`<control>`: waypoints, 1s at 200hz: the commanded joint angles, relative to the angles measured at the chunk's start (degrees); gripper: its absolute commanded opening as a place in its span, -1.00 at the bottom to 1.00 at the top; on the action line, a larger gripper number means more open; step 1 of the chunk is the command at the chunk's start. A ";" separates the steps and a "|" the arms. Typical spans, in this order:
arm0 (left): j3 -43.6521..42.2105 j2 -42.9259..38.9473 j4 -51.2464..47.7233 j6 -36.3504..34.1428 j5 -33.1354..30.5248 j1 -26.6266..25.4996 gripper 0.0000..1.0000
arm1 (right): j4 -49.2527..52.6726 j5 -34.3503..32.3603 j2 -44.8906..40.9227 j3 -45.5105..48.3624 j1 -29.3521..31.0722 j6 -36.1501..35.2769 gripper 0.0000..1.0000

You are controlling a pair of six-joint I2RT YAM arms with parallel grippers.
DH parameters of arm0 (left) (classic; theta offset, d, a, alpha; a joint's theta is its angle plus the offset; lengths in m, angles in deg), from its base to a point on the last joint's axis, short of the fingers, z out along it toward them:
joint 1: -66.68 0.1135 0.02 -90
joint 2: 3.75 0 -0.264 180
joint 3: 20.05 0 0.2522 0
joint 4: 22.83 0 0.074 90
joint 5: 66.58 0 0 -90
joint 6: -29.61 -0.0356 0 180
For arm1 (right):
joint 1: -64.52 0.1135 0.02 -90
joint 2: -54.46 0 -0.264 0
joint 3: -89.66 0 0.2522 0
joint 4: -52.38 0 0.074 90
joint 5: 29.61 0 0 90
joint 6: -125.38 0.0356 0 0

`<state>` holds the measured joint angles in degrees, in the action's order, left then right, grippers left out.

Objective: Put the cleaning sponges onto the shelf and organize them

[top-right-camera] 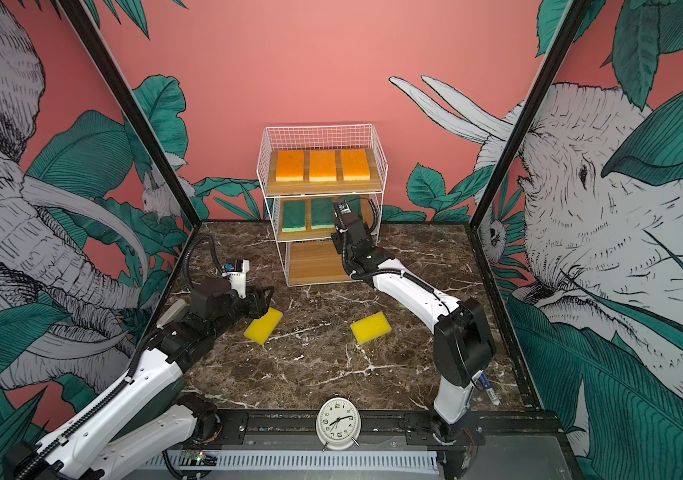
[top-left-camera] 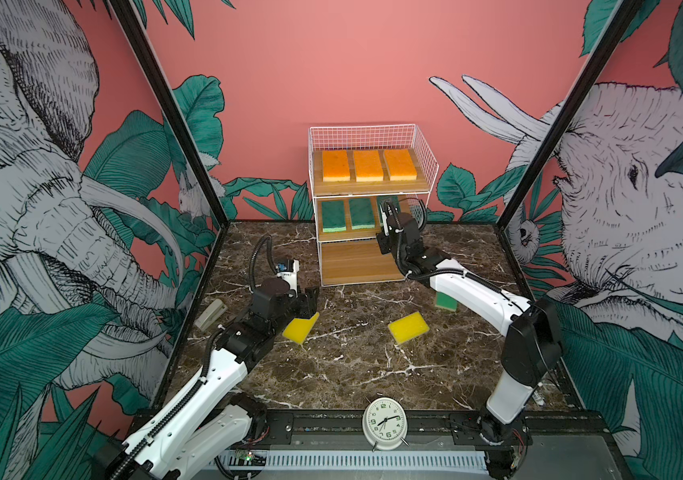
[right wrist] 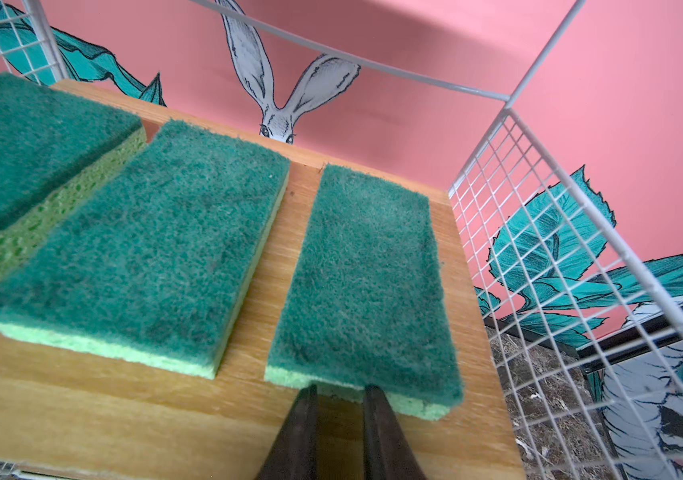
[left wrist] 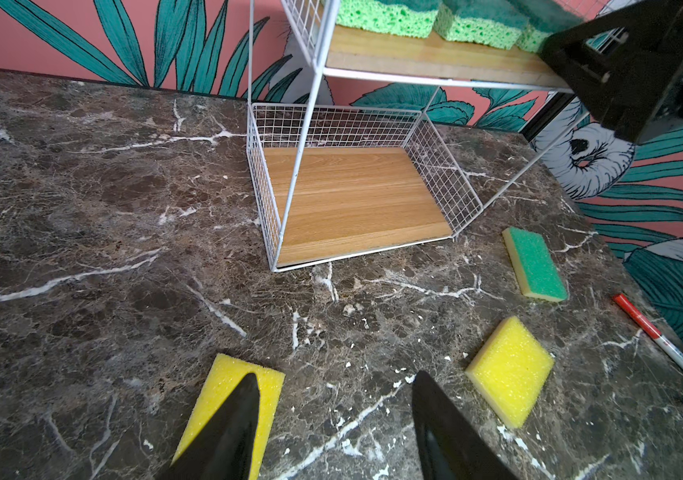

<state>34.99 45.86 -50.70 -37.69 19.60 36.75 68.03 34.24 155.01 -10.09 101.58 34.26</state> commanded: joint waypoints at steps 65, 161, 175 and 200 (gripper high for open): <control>-0.63 -0.12 1.30 -0.12 -0.08 0.27 0.18 | -1.00 -0.02 0.68 -2.05 -0.24 -1.42 -0.54; 0.54 0.63 -0.92 -0.41 -0.30 0.24 0.19 | 3.40 -6.45 -12.30 6.90 2.64 -1.19 -0.45; 1.19 0.70 -3.09 -1.30 -1.39 0.23 0.19 | 5.69 -7.60 -14.81 7.69 3.15 -1.07 -0.39; 2.13 -0.10 -7.29 -2.74 -4.03 0.15 0.21 | 9.47 -9.71 -20.37 10.39 3.55 1.01 -0.18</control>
<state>35.06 46.60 -52.82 -38.63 18.51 36.73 74.21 28.10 140.26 -1.52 104.64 33.30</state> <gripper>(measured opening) 0.602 0.369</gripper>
